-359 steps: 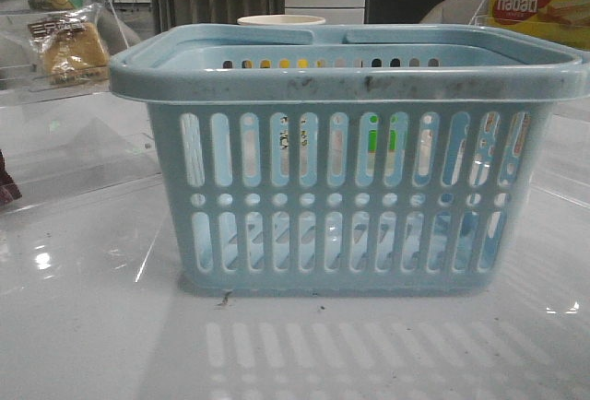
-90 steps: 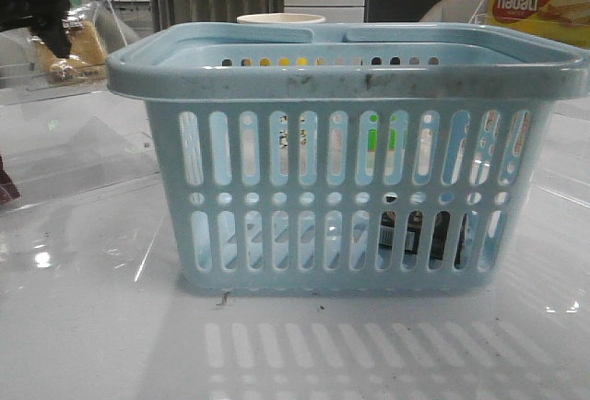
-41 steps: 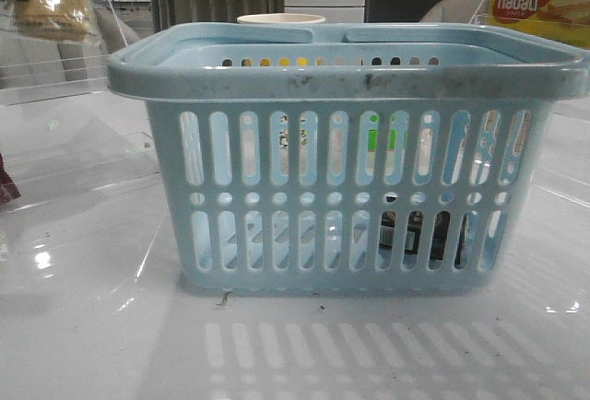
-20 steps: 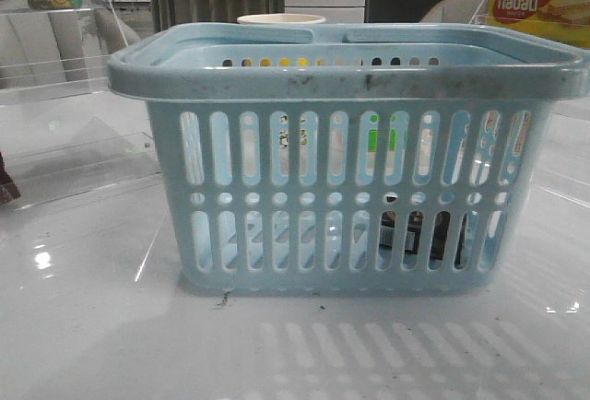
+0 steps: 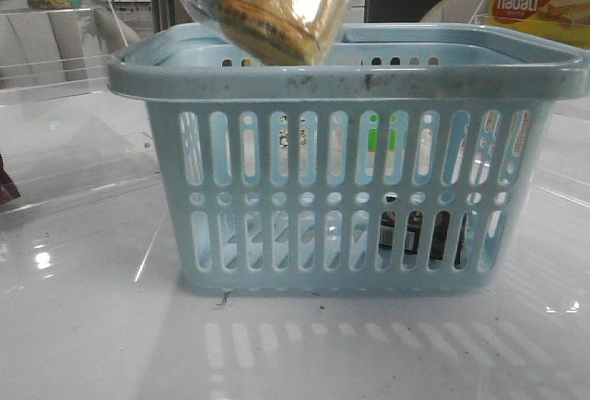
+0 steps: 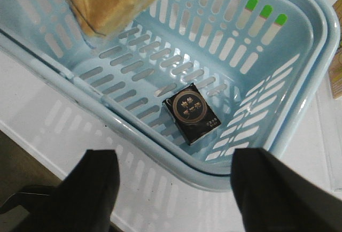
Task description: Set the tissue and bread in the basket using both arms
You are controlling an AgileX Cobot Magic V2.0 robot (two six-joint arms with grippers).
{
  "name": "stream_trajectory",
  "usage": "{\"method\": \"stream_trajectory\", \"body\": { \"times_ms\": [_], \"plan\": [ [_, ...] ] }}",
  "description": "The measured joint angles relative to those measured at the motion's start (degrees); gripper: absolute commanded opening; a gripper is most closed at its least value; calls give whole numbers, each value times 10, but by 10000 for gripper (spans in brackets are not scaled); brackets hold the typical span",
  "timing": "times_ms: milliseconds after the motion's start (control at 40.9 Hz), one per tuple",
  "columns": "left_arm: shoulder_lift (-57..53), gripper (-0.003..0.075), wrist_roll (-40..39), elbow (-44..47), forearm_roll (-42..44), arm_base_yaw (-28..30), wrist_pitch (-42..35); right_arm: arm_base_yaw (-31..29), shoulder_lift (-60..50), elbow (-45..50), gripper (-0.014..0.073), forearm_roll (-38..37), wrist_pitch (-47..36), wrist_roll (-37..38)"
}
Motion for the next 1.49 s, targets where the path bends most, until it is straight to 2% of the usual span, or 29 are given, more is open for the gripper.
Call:
{"method": "stream_trajectory", "body": {
  "times_ms": [147, 220, 269, 391, 440, 488, 781, 1026, 1490],
  "plan": [
    [47, 104, 1, 0, 2, 0, -23, 0, 0, 0, 544, -1, 0, 0],
    [67, 143, 1, 0, 2, 0, -32, 0, 0, 0, 544, -1, 0, 0],
    [79, 195, 1, 0, 2, 0, -40, 0, 0, 0, 544, -1, 0, 0],
    [96, 384, 1, 0, 2, 0, -50, 0, 0, 0, 544, -1, 0, 0],
    [97, 439, 1, 0, 1, 0, -52, 0, 0, 0, 544, -1, 0, 0],
    [97, 462, 1, 0, 0, 0, -57, 0, 0, 0, 544, -1, 0, 0],
    [64, 454, 1, 0, 0, 0, -28, 0, 0, 0, 544, -1, 0, 0],
    [-73, 454, -3, 14, -29, 0, 0, 0, 0, 0, 544, -1, 0, 0],
    [-437, 454, -3, 245, -53, -12, 11, 0, 0, 0, 544, -1, 0, 0]
  ]
}}
